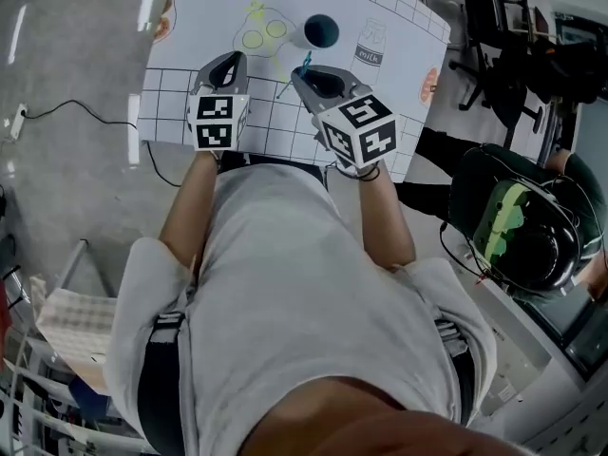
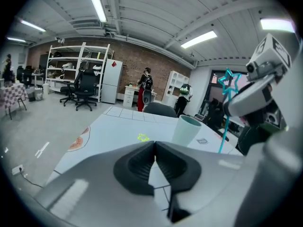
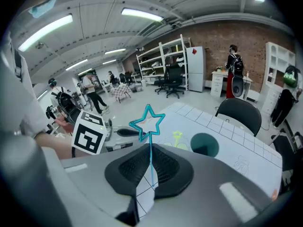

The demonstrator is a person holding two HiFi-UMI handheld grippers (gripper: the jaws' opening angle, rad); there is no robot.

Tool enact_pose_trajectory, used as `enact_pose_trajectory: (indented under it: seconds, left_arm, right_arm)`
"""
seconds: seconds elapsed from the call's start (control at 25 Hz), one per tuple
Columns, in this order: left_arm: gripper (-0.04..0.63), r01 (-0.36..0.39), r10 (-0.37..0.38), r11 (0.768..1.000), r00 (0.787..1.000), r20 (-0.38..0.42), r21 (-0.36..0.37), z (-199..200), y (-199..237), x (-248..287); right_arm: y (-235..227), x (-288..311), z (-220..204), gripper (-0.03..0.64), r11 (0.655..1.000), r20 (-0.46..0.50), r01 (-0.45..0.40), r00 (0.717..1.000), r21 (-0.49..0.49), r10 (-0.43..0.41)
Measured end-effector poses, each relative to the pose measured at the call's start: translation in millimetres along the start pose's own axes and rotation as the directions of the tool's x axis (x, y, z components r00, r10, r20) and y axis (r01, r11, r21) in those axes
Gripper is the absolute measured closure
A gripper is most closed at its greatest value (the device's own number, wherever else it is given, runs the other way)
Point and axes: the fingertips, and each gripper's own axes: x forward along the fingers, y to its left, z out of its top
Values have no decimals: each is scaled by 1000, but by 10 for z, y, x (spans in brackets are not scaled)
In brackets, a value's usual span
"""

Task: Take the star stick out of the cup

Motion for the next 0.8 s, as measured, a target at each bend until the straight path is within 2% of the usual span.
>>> enact_pose_trajectory:
  seconds: [0.16, 0.32, 0.44, 0.56, 0.64, 0.8]
  left_arm:
    - [592, -19, 19, 1000, 1000, -11, -21, -57, 111, -12]
    - [591, -36, 35, 999, 999, -24, -35, -109, 204, 2]
    - [591, -44, 43, 998, 998, -35, -37, -118, 243, 27]
    - [592, -49, 47, 998, 998, -50, -34, -150, 267, 35]
    - [592, -54, 52, 998, 997, -63, -34, -200, 296, 29]
    - [592, -60, 56, 997, 995, -83, -42, -282, 339, 63]
  right_arm:
    - [0, 249, -81, 601, 1000, -65, 9, 998, -15, -10]
    - [-82, 472, 25, 601, 997, 33, 73, 997, -4, -73]
    - [-157, 656, 106, 597, 992, 135, 126, 983, 1, -125]
    - [-209, 881, 97, 601, 986, 198, 165, 967, 5, -163]
    - [-242, 1058, 26, 601, 980, 207, 199, 959, -10, -192]
    - [-362, 1402, -171, 601, 974, 150, 225, 963, -8, -222]
